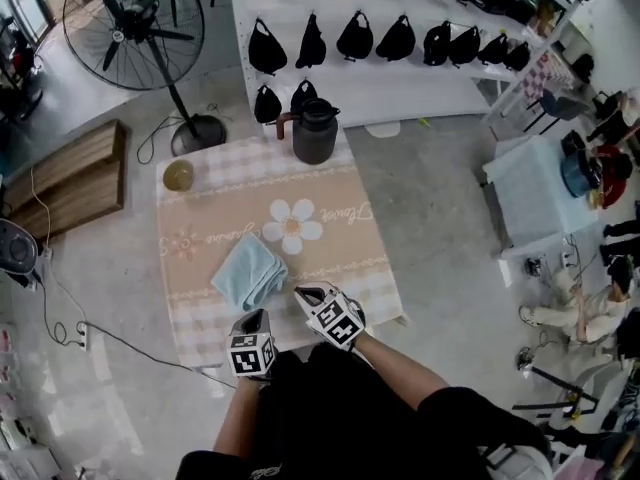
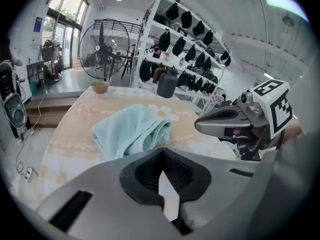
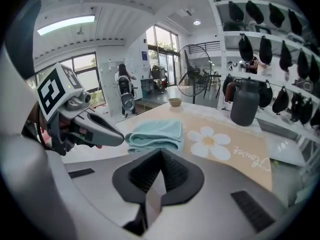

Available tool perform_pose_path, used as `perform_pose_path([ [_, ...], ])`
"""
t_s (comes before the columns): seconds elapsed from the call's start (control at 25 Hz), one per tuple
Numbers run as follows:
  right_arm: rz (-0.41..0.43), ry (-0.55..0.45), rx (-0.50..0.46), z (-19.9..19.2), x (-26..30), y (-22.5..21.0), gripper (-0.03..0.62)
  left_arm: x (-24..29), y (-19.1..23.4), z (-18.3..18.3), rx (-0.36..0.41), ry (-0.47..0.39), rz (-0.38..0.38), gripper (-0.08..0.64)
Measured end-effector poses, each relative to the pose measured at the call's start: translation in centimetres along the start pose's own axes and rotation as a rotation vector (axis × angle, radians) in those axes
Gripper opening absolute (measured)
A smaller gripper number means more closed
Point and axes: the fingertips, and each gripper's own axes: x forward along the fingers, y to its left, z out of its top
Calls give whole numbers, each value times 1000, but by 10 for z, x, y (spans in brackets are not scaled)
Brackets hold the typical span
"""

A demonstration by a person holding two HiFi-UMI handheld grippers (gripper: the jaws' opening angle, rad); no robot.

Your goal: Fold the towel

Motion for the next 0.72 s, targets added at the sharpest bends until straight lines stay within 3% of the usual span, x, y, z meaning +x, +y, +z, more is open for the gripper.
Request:
perform_pose_path([
  [0.2,-96,-74,43,49,-17,-9,3,-20,7,53,21,-105,-24,5],
  [0.4,-204,-217,19,127,-51,-24,3,-60,18,148,33,-355,-23,5],
  [0.56,-265,-357,4,194,-90,-36,3,-101,2,218,107,-539,-29,5],
  [0.72,-296,-467,-24,242,-128,-36,3,-145,-18,264,165,-673,-36,5],
])
